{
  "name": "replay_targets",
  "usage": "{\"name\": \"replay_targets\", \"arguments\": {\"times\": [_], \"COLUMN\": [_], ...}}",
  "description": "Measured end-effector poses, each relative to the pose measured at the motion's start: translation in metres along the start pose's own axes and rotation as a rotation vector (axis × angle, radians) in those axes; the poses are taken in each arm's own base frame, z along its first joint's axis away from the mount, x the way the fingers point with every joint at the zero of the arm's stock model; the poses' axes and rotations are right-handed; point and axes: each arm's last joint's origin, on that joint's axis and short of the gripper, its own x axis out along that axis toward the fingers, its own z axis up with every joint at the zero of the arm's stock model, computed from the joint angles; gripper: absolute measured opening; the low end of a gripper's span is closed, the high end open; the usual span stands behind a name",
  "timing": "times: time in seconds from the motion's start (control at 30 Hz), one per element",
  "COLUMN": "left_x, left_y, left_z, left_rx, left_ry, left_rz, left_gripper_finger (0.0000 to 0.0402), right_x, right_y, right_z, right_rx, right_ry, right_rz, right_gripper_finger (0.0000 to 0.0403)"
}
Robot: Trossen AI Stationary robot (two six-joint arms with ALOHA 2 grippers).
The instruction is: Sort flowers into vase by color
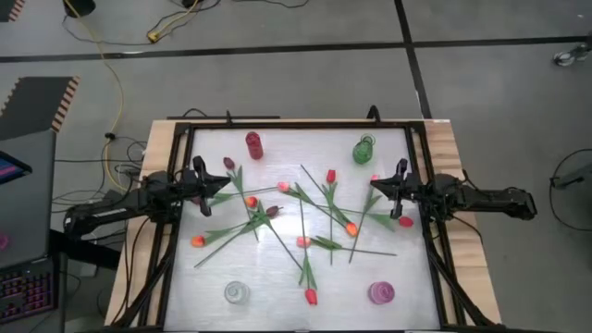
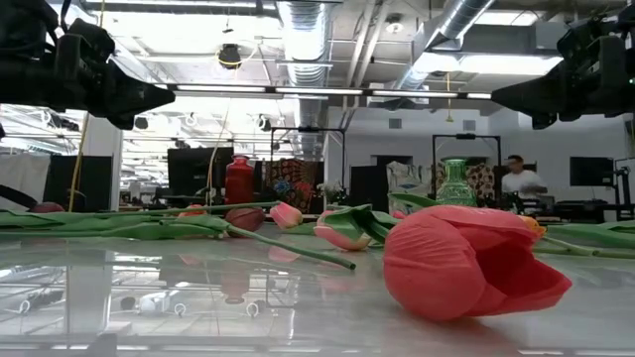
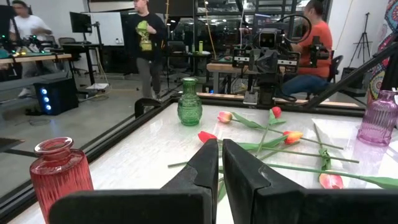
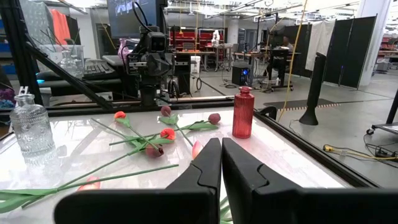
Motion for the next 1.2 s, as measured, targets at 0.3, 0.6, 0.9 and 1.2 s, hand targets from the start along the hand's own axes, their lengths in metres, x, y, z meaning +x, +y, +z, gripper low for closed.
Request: {"name": "replay_targets", "arguments": {"times": [0.3,0.6,0.9,1.2], "left_x": [0.0000,0.0000,0.0000,-0.0001], "left_y": [0.0000,0.0000,0.0000,0.0006], "left_z": [0.0000,0.0000,0.0000,0.0005], "left_rx": [0.000,0.000,0.000,-0.044], "left_ry": [0.000,0.000,0.000,-0.002], "left_rz": [0.000,0.000,0.001,0.019], "left_gripper_finger": [0.0011,0.0011,0.0011,0.0011], "right_x": [0.0000,0.0000,0.0000,0.0000], "right_y": [0.0000,0.0000,0.0000,-0.0001], "right_z": [0.0000,0.0002,0.0014,0.0023], "right_rx": [0.000,0.001,0.004,0.006], "right_ry": [0.000,-0.003,-0.018,-0.029], "right_rz": [0.000,0.000,-0.001,-0.001], "right_gripper_finger": [0.0043,0.0043,0.0043,0.0043]}}
